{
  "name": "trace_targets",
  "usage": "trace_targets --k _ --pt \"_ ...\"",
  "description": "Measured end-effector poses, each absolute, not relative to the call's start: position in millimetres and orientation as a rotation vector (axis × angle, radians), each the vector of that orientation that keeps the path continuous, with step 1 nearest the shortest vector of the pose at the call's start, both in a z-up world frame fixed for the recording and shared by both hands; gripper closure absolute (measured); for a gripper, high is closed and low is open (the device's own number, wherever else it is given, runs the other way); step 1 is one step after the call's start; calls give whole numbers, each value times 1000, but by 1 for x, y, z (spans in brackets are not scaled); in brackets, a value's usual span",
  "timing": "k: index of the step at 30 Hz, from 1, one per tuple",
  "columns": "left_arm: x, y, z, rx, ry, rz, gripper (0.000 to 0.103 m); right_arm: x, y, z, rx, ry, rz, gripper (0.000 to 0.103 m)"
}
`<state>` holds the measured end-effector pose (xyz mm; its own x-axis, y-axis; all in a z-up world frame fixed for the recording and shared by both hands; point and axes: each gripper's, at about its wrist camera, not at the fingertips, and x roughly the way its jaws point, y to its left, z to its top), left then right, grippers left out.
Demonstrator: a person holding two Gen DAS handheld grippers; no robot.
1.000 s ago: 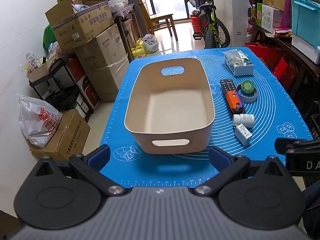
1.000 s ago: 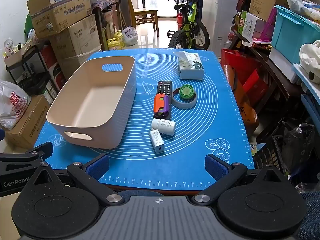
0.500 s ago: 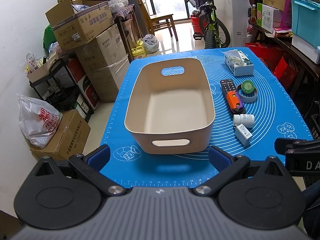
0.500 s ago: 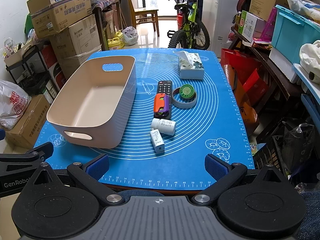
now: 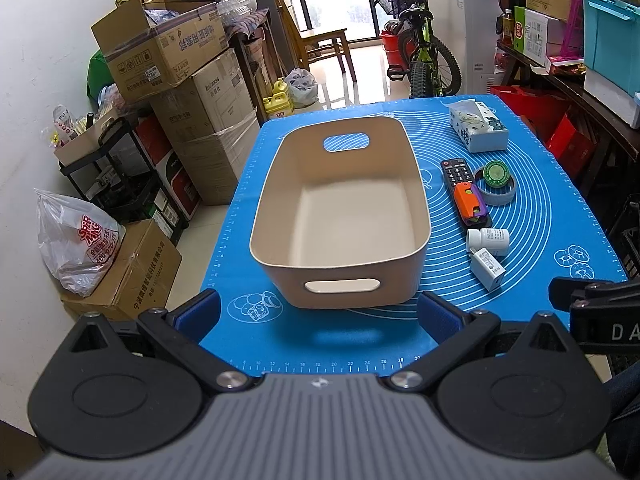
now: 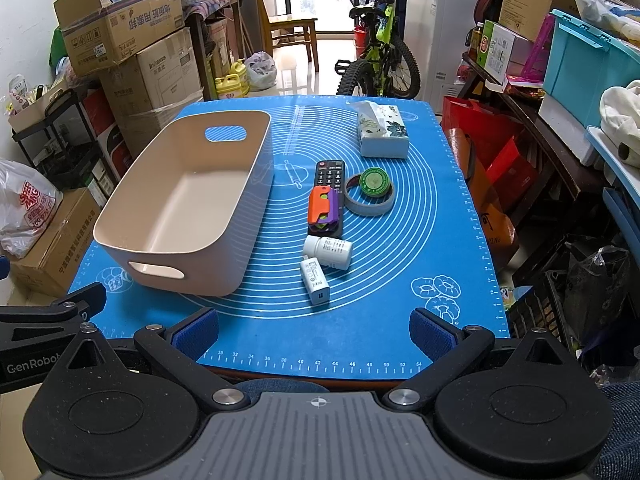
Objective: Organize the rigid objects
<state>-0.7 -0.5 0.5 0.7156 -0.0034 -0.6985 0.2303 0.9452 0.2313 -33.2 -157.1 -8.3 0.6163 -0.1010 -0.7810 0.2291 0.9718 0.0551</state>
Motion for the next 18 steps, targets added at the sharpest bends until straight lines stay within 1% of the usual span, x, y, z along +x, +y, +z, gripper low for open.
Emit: trace_targets --k 18 --pt "-1 -2 -6 315 766 -131 0 -33 -157 -8 156 888 -190 2"
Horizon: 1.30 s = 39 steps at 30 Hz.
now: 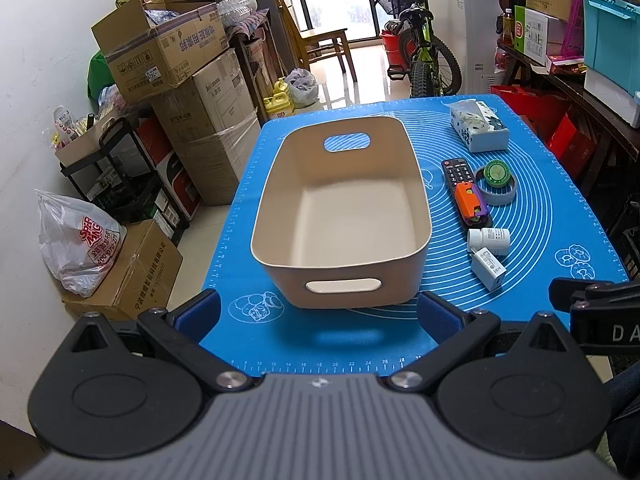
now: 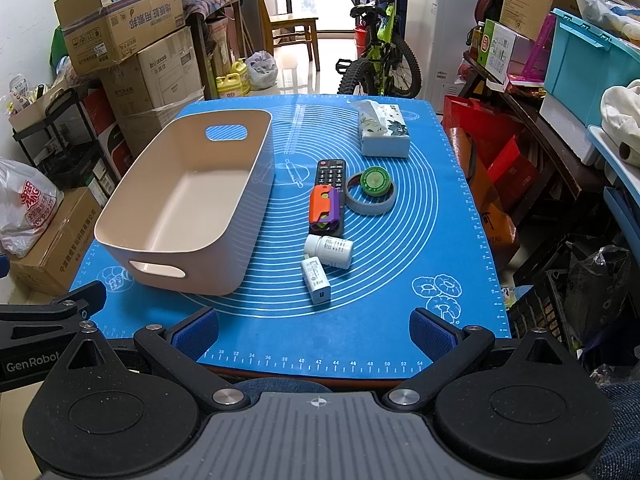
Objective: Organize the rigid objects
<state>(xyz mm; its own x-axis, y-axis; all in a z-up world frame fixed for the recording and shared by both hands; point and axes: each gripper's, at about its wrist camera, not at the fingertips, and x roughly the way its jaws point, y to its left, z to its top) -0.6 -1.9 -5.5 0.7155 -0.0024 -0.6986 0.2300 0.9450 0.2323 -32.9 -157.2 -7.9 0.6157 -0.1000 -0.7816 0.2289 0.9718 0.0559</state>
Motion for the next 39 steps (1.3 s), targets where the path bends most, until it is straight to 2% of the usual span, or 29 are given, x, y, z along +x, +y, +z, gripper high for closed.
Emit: trace_targets --k 27,39 --pt "-1 -2 -6 316 764 -130 0 -33 -157 -7 156 890 -191 2" --pt "19 22 8 323 747 -117 0 -31 -156 -5 154 881 -202 2"
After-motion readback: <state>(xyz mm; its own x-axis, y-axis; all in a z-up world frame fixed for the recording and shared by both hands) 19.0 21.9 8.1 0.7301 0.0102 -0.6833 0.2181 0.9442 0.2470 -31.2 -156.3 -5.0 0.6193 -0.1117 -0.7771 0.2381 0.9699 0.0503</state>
